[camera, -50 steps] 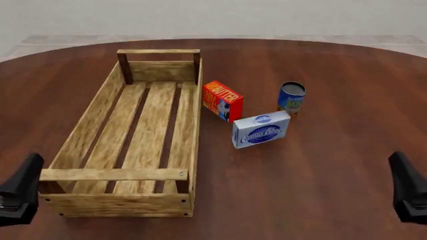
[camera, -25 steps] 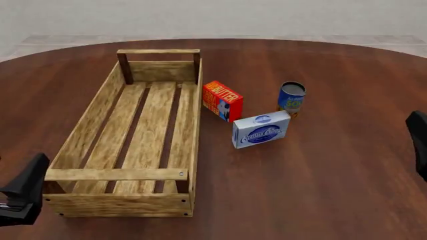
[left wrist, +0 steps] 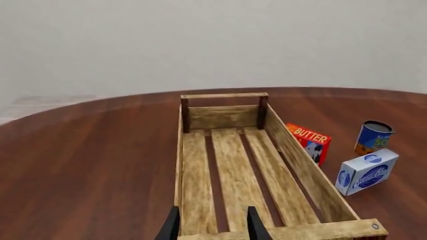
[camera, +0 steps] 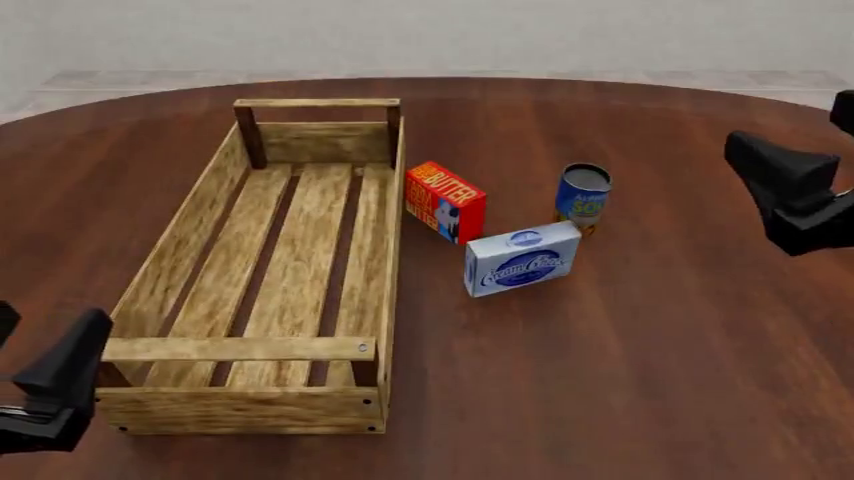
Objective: Pick up the cream cheese and put it in the tray.
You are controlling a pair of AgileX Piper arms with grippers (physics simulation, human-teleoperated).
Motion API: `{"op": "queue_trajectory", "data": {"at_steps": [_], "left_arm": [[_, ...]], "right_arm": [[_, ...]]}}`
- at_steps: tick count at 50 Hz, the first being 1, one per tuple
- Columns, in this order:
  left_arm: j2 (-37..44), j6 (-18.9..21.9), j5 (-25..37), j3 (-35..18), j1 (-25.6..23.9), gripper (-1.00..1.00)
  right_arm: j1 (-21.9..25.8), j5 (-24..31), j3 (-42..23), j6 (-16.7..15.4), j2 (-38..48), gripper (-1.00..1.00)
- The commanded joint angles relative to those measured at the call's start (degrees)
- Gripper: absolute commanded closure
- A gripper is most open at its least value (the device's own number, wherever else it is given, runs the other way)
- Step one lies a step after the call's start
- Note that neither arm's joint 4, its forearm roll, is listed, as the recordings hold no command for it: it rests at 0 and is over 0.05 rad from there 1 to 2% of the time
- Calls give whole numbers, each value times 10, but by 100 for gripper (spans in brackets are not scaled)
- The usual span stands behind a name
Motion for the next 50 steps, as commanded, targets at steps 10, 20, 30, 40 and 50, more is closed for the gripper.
{"op": "queue_trajectory", "data": {"at_steps": [10,20,30,40,50], "left_arm": [[34,1,-11,2,-36,-100],[32,-9,-3,2,-32,-100],[58,-15,-18,2,-29,-100],[61,-15,-17,2,-29,-100],[57,-13,-14,2,-30,-100]], "right_arm": [[77,85,-132,-121,164,-100],[103,128,-175,-160,223,-100],[110,149,-198,-208,272,-100],[123,163,-220,-224,308,-100],[124,166,-229,-260,348,-100]]}}
